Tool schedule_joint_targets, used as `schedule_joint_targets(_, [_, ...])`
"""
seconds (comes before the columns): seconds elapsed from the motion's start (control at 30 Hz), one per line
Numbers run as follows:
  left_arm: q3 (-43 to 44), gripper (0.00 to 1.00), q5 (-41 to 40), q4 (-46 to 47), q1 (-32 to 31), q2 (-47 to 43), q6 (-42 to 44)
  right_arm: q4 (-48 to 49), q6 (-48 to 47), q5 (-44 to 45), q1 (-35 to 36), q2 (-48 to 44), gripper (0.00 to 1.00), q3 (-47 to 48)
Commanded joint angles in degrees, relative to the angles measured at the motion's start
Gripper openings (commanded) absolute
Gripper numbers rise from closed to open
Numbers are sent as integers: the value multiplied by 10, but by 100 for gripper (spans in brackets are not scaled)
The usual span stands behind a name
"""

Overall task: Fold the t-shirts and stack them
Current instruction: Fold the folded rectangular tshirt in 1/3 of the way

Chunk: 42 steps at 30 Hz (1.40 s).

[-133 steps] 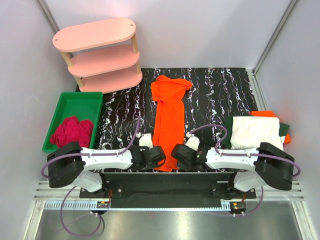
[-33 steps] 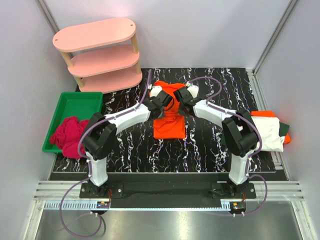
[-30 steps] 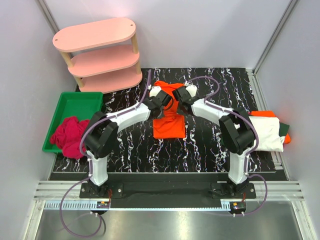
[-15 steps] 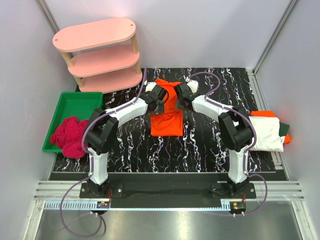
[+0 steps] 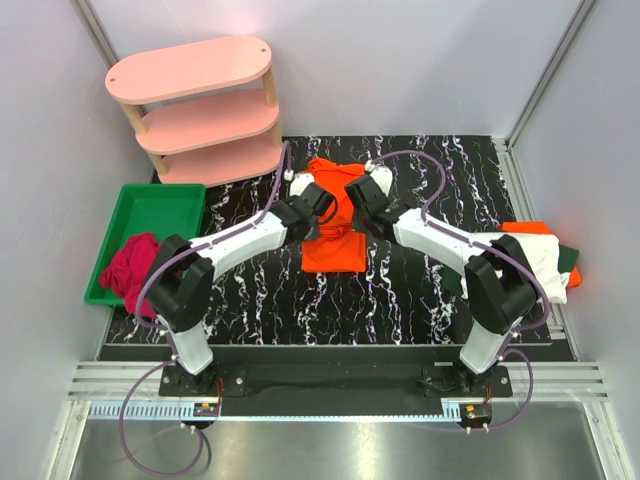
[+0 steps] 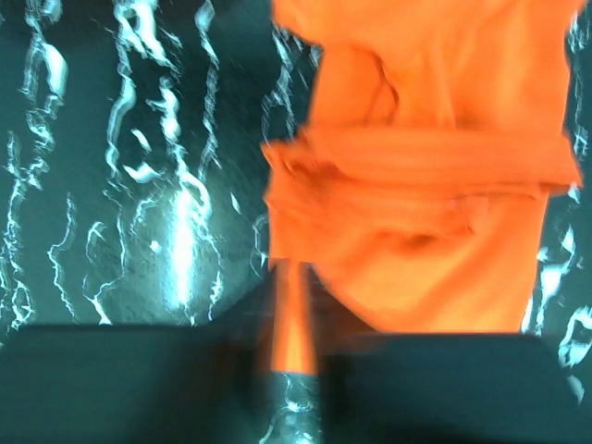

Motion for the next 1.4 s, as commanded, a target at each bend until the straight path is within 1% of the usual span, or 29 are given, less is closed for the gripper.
schedule_joint_targets(0.0, [-31,0,31,31,-8,-1,-18,22,10,-35,13,-4,0,-23])
schedule_joint_targets(0.17, [-74,0,60,67,-14,-10,-30,34,7,-66,13,24,0,-8])
schedule_joint_targets(0.53, [-85,0,88,76,-14,33,-45,42,34,-104,14,114,0,34])
schedule_joint_targets(0.77, [-92,0,95,80,-14,37,-43,42,28,-92,3,154,0,92])
schedule_joint_targets(1.0, [-97,0,95,81,-14,36,-38,37,16,-84,-26,200,0,163])
schedule_joint_targets(1.2, [-98,0,97,78,-14,38,-33,25,17,-85,-51,241,0,204])
schedule_joint_targets(1.37, [-106,0,92,75,-14,34,-32,4,19,-78,-76,263,0,208])
